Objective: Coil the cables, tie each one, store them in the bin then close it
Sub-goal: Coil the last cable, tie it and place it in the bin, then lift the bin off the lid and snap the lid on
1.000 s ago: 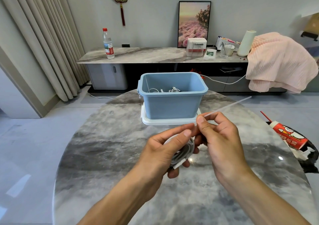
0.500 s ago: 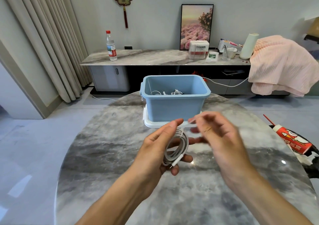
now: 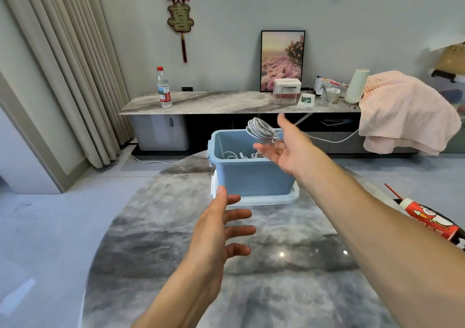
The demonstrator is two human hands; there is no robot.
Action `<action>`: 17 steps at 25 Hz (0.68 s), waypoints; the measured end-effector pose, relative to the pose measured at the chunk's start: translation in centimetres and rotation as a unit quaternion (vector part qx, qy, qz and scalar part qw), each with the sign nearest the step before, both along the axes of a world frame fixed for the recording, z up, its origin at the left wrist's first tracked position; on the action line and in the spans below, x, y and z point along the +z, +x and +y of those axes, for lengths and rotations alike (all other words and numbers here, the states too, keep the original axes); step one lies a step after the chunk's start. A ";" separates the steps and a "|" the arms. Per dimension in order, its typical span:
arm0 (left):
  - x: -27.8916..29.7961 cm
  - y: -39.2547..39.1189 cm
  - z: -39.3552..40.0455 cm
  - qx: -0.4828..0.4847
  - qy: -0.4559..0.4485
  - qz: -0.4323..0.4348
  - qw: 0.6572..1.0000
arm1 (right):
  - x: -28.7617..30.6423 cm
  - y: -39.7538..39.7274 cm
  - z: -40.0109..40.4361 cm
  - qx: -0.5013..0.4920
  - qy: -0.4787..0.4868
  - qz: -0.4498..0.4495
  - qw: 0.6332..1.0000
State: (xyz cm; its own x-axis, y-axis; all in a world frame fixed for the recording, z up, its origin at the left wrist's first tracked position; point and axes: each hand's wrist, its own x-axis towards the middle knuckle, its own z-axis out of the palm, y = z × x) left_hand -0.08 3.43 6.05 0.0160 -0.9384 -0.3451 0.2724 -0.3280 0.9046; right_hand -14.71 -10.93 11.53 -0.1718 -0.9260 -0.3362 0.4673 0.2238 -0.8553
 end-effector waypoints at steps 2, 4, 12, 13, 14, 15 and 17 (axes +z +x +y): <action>0.2 0.4 -0.3 0.016 -0.013 -0.008 1.000 | -2.0 0.0 -1.1 0.032 0.051 0.117 0.991; 0.4 0.8 -0.7 0.033 -0.033 -0.018 0.999 | -5.0 -1.0 1.1 0.091 0.051 0.254 0.962; -3.2 0.5 -9.3 0.038 -0.151 -0.306 0.939 | -12.4 -7.7 1.7 0.140 -0.057 0.650 0.745; -4.2 0.1 -11.3 0.014 -0.196 -0.418 0.887 | -13.7 -7.2 1.0 0.186 -0.068 0.695 0.691; -4.9 -0.2 -13.2 -0.007 -0.237 -0.526 0.817 | -15.1 -6.6 0.4 0.223 -0.078 0.731 0.641; -5.5 -0.5 -15.1 -0.016 -0.275 -0.617 0.737 | -16.4 -6.1 -0.3 0.248 -0.089 0.758 0.596; -6.1 -1.3 -18.5 -0.038 -0.313 -0.730 0.607 | -18.8 -5.1 -1.9 0.276 -0.110 0.787 0.541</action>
